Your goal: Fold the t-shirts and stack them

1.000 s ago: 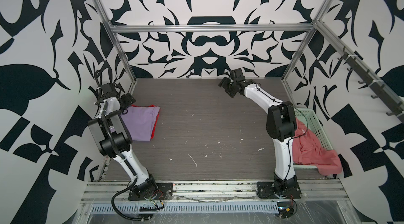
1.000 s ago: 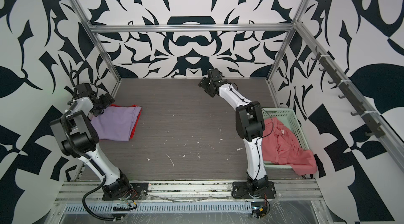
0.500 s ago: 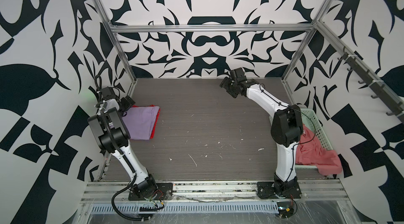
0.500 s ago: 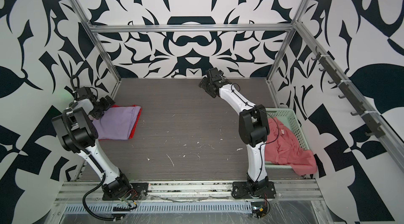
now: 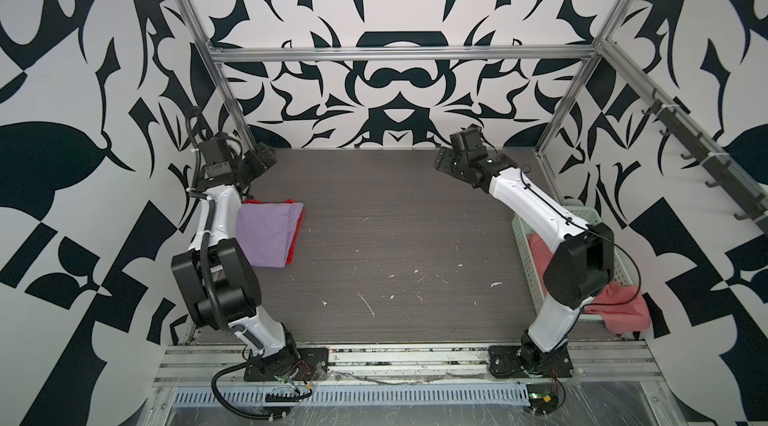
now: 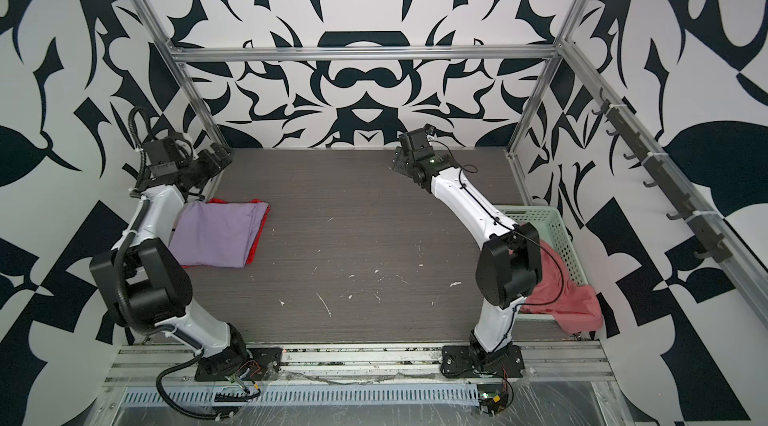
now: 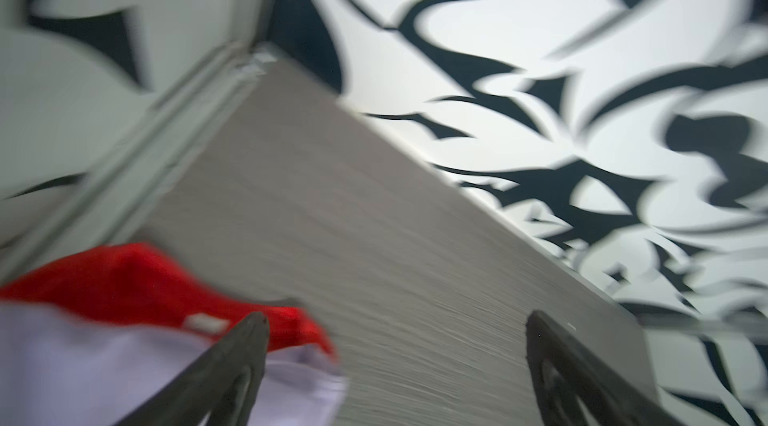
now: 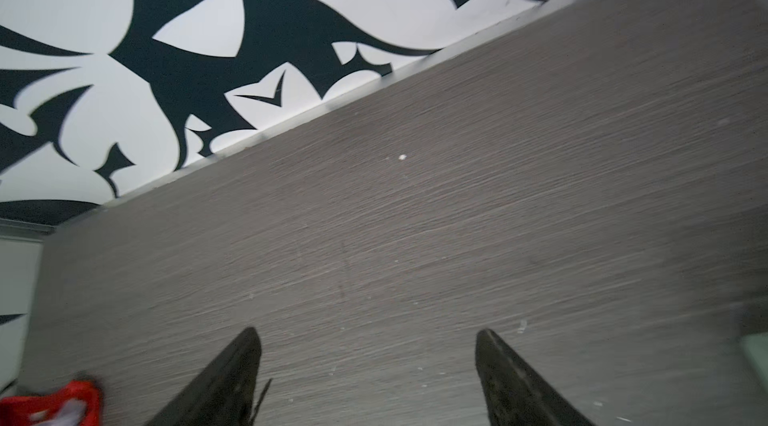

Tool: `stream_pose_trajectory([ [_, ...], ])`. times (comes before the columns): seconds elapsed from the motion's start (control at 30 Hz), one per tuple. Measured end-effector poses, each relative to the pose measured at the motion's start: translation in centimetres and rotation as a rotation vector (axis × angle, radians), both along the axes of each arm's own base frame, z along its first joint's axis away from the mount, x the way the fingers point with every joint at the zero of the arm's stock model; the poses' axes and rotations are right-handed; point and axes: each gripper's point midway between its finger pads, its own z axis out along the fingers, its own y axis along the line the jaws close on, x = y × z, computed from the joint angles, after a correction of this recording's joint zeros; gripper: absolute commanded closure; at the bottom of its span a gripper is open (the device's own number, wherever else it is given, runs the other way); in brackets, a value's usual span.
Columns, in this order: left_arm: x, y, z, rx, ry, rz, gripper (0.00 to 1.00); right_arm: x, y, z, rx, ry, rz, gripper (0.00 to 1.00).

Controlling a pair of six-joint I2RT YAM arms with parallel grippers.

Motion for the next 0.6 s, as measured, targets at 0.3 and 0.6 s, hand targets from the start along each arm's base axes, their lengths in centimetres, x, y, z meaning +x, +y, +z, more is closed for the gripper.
stream_pose_trajectory([
  [0.3, -3.9, -5.7, -2.0, 0.094, 0.021, -0.039, 0.01, -8.1, -9.6, 0.9, -0.377, -0.086, -0.081, 0.12],
  [0.6, -10.7, -3.0, -4.7, 0.233, -0.043, 0.141, 0.01, -12.6, -15.5, -0.3, -0.506, -0.083, -0.205, 0.13],
])
